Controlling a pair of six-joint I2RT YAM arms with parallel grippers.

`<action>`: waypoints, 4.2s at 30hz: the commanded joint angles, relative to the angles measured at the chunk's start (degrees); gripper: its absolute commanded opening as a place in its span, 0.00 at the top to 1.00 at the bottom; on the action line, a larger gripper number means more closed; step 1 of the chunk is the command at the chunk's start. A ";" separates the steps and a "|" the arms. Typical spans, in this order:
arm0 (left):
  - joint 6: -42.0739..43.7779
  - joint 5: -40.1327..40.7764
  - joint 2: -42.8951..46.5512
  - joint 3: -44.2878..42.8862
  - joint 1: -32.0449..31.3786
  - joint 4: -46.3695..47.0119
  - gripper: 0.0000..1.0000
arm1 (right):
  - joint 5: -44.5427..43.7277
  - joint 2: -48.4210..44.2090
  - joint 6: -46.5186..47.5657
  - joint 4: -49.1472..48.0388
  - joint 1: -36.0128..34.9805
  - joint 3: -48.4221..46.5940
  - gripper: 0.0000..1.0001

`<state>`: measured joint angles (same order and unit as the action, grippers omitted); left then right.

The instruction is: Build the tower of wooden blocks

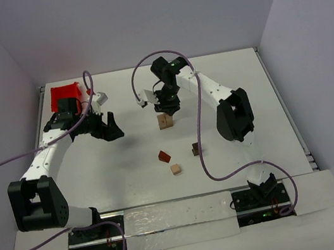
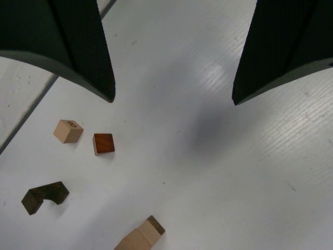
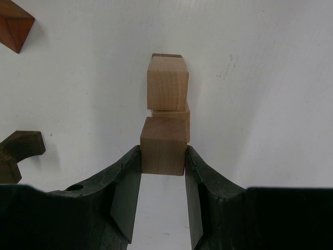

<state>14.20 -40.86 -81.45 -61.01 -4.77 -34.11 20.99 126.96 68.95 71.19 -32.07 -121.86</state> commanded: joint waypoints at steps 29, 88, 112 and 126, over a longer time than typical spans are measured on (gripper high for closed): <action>1.66 -1.77 -0.29 -2.57 0.37 -0.61 0.01 | -1.26 0.92 0.87 -0.93 -1.11 -1.05 0.65; 3.03 -1.94 -0.91 -3.50 0.46 -1.23 0.01 | -2.01 0.14 -0.48 -2.63 -1.32 0.40 0.17; 3.75 2.11 12.64 3.27 -16.36 4.66 0.01 | 10.91 -28.47 -16.18 -8.22 9.57 15.13 0.00; 7.30 17.59 -2.91 3.47 -45.25 14.27 0.17 | 12.50 -44.42 -24.28 -14.19 24.89 40.45 0.00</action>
<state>20.14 -26.19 -81.75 -56.95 -47.39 -25.11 32.22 87.54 47.03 60.07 -8.46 -85.02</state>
